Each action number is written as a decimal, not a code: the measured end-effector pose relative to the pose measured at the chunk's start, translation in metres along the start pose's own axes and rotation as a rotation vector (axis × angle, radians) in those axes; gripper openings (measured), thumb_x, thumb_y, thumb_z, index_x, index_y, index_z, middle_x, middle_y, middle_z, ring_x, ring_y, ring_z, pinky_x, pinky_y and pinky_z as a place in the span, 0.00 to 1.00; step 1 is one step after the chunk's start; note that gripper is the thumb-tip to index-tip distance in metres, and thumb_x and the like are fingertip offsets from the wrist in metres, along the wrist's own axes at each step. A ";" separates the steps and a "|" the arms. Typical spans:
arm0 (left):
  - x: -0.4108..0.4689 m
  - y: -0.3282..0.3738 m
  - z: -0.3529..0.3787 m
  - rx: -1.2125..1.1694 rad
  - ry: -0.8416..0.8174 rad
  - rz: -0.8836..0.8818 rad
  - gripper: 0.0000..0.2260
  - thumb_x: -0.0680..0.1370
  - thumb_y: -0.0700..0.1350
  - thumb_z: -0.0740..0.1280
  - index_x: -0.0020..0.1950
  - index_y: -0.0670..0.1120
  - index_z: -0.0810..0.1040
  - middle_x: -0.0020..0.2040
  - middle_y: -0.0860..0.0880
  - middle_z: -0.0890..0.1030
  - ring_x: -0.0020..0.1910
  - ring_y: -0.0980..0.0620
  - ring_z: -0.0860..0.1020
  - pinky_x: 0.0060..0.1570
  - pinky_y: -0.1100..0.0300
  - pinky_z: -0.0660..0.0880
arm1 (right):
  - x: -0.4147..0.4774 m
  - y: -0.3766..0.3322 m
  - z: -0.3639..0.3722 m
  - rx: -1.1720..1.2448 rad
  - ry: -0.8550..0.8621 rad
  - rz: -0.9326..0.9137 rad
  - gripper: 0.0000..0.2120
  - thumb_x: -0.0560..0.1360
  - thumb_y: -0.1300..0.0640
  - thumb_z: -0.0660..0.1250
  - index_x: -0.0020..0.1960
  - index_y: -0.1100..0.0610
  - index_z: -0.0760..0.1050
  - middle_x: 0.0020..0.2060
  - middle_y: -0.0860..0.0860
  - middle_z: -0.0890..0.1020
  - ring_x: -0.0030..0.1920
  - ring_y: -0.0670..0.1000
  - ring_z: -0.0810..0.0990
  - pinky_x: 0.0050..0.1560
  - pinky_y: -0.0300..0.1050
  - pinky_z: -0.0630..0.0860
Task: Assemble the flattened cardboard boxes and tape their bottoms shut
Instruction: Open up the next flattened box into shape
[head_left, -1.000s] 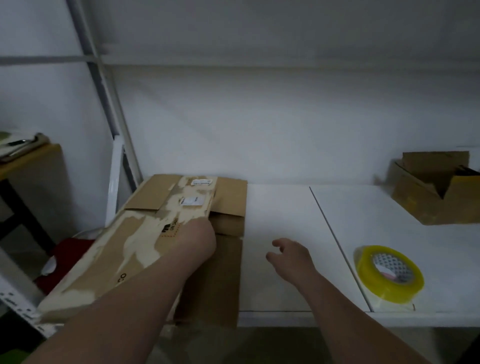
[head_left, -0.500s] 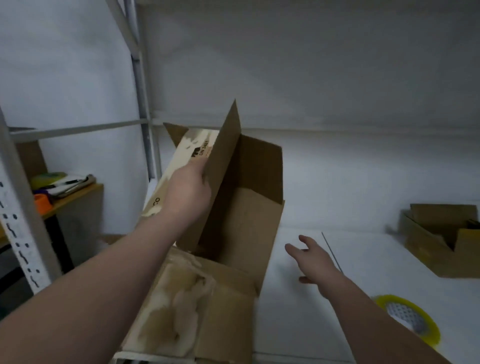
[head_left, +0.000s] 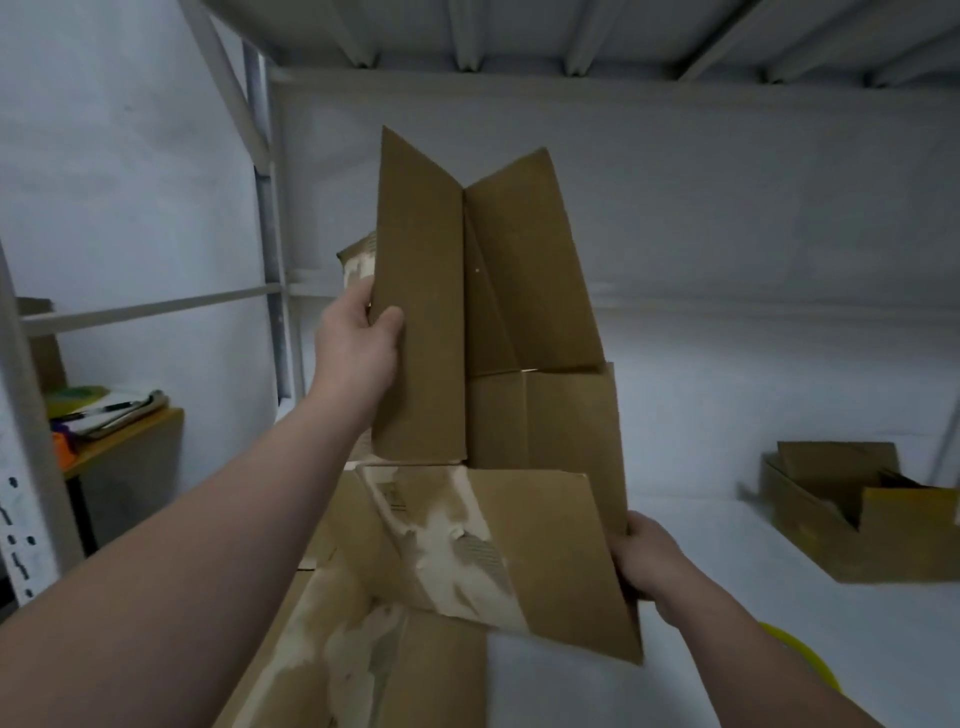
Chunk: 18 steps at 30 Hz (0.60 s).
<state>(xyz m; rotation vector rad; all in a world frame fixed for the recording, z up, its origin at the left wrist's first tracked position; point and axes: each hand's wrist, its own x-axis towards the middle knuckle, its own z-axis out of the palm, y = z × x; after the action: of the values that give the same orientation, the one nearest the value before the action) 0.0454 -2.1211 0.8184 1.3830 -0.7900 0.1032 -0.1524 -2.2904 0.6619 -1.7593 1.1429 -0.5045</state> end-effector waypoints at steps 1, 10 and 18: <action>0.001 0.002 0.002 -0.039 -0.006 -0.017 0.12 0.81 0.40 0.59 0.62 0.50 0.75 0.49 0.54 0.81 0.48 0.55 0.80 0.46 0.60 0.76 | 0.002 -0.002 -0.005 -0.045 0.091 -0.047 0.14 0.76 0.51 0.65 0.58 0.56 0.77 0.49 0.53 0.83 0.49 0.55 0.80 0.55 0.53 0.77; 0.021 -0.006 0.012 -0.040 -0.059 -0.200 0.11 0.81 0.39 0.60 0.62 0.45 0.75 0.50 0.44 0.81 0.39 0.50 0.79 0.33 0.60 0.73 | -0.005 -0.055 -0.092 -0.370 0.619 -0.152 0.05 0.80 0.54 0.58 0.49 0.55 0.70 0.42 0.53 0.76 0.37 0.52 0.72 0.39 0.46 0.69; 0.026 -0.046 0.015 0.399 -0.226 -0.190 0.09 0.79 0.39 0.63 0.57 0.50 0.72 0.50 0.42 0.79 0.44 0.44 0.78 0.40 0.54 0.75 | -0.011 -0.065 -0.121 -0.463 0.659 -0.024 0.08 0.79 0.58 0.60 0.57 0.58 0.70 0.42 0.54 0.72 0.35 0.51 0.69 0.33 0.44 0.66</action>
<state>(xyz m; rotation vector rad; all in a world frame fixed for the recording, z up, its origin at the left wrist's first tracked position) 0.0814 -2.1546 0.7935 1.8653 -0.8496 -0.0484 -0.2156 -2.3322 0.7769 -2.0647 1.8083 -0.9360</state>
